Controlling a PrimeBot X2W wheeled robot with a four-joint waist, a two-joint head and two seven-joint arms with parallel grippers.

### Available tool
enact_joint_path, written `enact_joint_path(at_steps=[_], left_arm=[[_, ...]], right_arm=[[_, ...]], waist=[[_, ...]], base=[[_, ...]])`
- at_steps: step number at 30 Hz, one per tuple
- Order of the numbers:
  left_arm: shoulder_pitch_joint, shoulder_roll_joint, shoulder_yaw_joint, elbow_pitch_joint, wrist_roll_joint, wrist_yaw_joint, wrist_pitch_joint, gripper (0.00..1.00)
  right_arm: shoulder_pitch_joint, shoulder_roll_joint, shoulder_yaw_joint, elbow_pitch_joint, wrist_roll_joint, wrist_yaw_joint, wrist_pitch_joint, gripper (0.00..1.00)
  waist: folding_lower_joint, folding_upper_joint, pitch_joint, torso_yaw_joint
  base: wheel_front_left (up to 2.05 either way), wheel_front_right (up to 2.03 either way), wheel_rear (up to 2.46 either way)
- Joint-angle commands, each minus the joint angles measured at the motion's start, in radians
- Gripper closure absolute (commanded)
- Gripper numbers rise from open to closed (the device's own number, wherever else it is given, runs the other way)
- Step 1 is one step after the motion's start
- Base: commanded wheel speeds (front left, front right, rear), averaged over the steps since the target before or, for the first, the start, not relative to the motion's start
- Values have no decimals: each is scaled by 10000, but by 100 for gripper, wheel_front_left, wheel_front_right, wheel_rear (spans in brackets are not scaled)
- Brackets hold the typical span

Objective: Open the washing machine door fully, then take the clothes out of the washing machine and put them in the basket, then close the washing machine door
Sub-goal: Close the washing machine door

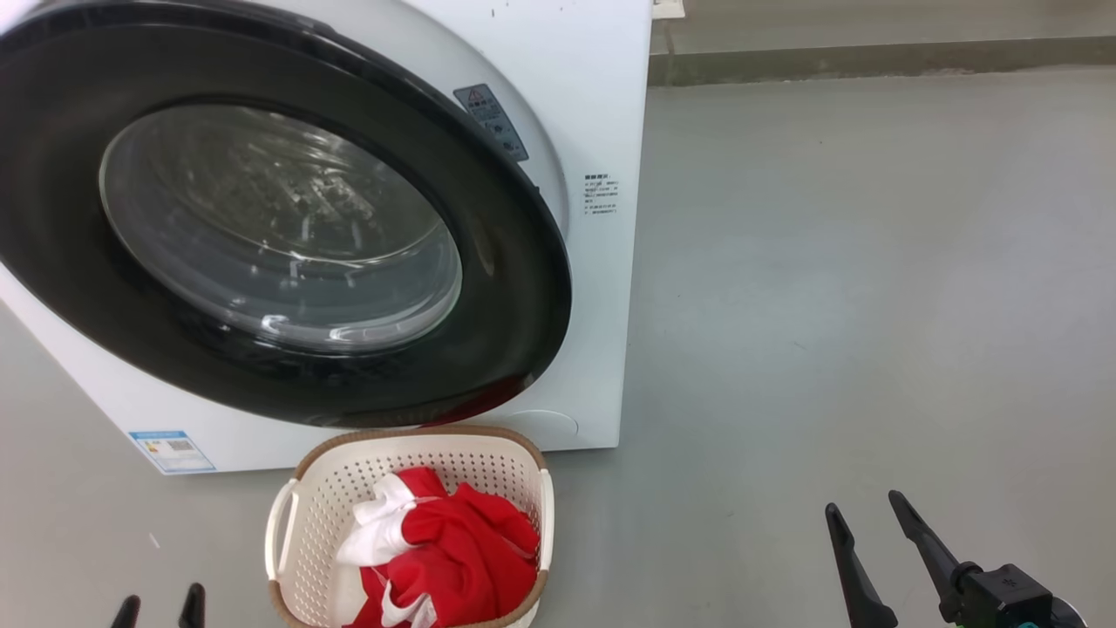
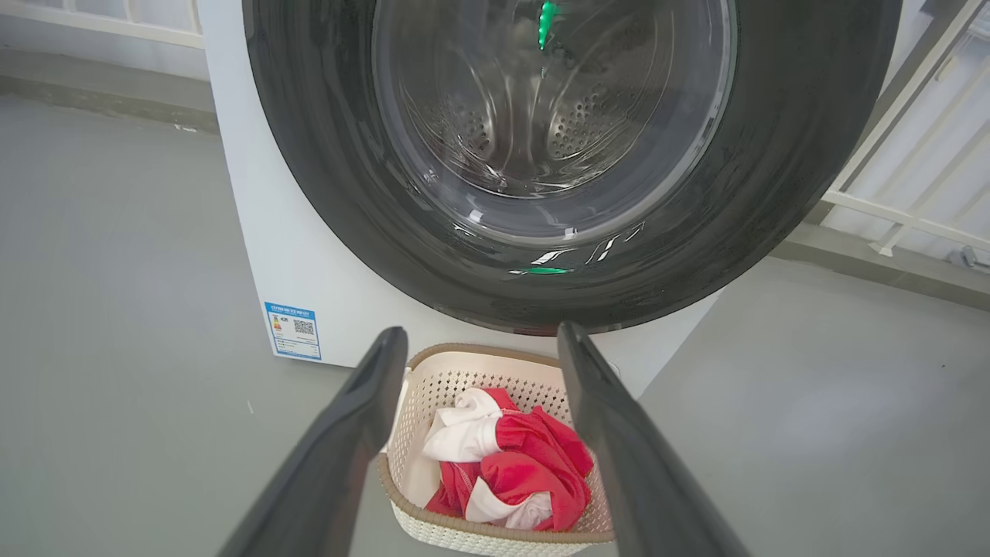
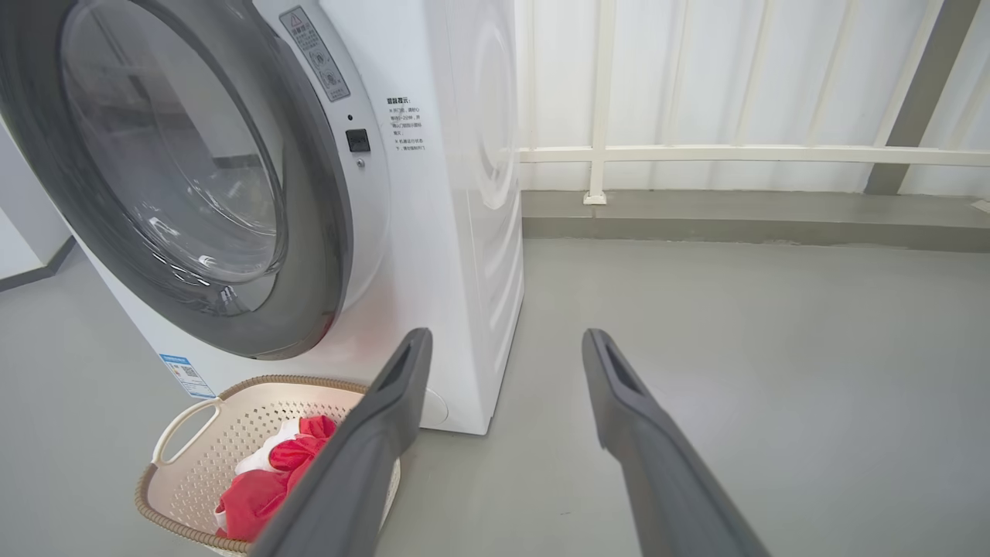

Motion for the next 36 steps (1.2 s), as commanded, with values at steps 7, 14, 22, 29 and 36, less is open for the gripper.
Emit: enact_joint_path(at_steps=[7,14,22,29,36], left_arm=[[256,-99,670,-638,1152,-54,-122,0],[458,-458,784,-1231,2092,-54,-122,0],[594,-647,712,-1351,2386,-54,-122,0],[562,-643,661,-1366,2369,-54,-122,0],[471,-649,570,-1446,2300,-54,-122,0]], right_arm=[[-10,-127,27,-334,50,63,-65,0],[142,-127,-90,-419,89,63,-65,0],[182,-127,-141,-454,89,63,-65,0],[139,-127,-175,-478,77,63,-65,0],[95,-127,-144,-540,117,63,-65,55]], waist=[[0,0,-142,-54],[0,0,-142,-47],[0,0,-137,-46],[0,0,-135,-17],[0,0,-98,102]], base=[[0,0,0],[0,0,0],[0,0,0],[0,0,0],[0,0,0]])
